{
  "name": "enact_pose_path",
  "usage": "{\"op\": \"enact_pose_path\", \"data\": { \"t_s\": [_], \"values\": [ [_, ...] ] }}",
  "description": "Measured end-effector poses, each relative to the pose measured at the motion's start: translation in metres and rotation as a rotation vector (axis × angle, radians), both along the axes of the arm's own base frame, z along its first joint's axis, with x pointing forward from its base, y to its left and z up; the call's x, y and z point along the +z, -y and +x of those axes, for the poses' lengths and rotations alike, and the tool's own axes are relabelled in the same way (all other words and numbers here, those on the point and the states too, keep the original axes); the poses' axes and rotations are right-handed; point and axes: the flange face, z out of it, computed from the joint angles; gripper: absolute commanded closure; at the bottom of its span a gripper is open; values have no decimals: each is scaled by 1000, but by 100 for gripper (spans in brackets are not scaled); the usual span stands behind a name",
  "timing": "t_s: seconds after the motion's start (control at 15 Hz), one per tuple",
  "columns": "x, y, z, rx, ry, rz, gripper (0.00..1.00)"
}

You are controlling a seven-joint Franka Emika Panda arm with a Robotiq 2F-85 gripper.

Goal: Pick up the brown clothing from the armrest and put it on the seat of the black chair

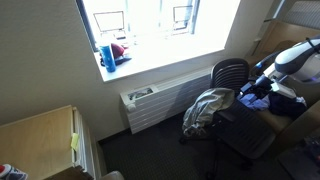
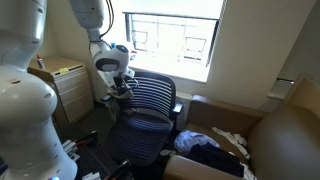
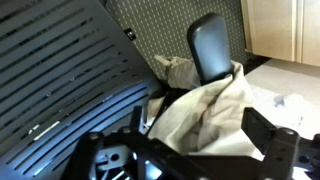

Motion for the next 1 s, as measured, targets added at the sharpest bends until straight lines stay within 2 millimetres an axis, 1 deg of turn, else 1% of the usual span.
{"op": "enact_pose_path", "data": {
  "t_s": [0.13,0.27,0.4,0.47,0.6,0.87,1.0],
  "values": [
    [13,-9,-1,-40,92,44,0],
    [34,-28,-3,-48,174,92,0],
    [57,-45,3,-42,251,129,0],
    [59,-48,7,-41,268,134,0],
    [53,-45,13,-43,266,136,0],
    [40,-36,16,-60,254,115,0],
    [21,-23,17,-84,244,65,0]
  ]
}}
